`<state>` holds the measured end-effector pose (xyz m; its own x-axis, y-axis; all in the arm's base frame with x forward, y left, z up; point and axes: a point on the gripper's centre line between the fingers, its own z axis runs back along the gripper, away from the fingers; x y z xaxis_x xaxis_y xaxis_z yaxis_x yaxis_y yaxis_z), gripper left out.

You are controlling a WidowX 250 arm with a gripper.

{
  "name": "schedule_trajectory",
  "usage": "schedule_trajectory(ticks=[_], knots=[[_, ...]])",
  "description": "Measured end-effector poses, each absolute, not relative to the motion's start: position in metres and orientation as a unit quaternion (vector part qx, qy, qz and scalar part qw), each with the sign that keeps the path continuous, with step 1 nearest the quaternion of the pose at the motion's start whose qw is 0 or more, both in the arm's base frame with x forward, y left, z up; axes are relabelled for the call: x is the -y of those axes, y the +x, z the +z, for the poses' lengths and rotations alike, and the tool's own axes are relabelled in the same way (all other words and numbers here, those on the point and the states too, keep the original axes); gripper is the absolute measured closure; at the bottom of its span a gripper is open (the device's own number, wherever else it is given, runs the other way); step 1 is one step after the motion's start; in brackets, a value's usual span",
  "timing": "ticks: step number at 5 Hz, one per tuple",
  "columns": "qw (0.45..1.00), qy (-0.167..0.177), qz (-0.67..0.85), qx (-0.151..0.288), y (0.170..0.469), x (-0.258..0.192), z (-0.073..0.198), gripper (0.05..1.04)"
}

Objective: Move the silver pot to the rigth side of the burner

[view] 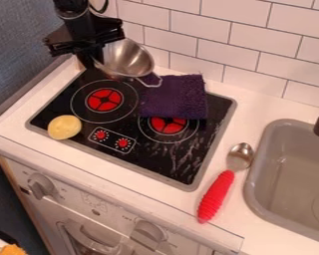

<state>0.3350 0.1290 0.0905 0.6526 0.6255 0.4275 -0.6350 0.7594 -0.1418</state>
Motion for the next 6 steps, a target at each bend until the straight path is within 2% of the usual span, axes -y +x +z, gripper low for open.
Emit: schedule_trajectory(ticks=[1, 3, 4, 5, 6], knots=[[0.901, 0.022, 0.374, 0.219, 0.337, -0.161, 0.077, 0.994], [0.891, 0.025, 0.413, 0.186, 0.337, -0.19, 0.043, 0.994], [0.886, 0.024, 0.425, 0.181, 0.334, -0.193, 0.038, 0.955], [0.884, 0.021, 0.438, 0.162, 0.332, -0.192, 0.029, 0.776], [0.881, 0.019, 0.443, 0.163, 0.332, -0.192, 0.029, 0.484]])
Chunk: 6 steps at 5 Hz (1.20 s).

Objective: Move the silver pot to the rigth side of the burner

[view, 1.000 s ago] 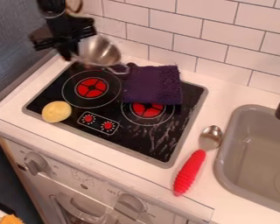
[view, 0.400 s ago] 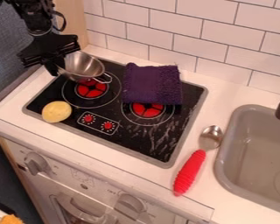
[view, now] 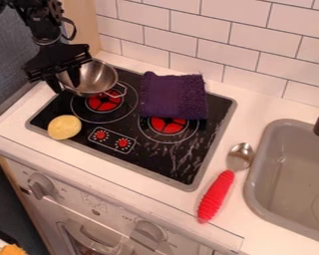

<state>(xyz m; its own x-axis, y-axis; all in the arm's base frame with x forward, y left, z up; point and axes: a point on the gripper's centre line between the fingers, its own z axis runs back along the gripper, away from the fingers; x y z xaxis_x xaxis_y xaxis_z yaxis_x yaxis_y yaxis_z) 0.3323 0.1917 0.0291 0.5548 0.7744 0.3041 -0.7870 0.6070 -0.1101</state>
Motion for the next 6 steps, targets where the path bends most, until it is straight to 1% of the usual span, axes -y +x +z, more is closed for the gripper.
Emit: schedule_trajectory(ticks=[1, 2, 3, 4, 6], knots=[[0.884, 0.014, 0.44, 0.159, 0.331, -0.188, 0.027, 0.164], [0.888, 0.009, 0.432, 0.156, 0.331, -0.183, 0.025, 0.074], [0.889, 0.009, 0.427, 0.165, 0.331, -0.182, 0.035, 0.08], [0.892, 0.017, 0.418, 0.173, 0.324, -0.179, 0.063, 0.083], [0.9, 0.038, 0.4, 0.17, 0.31, -0.159, 0.114, 0.083]])
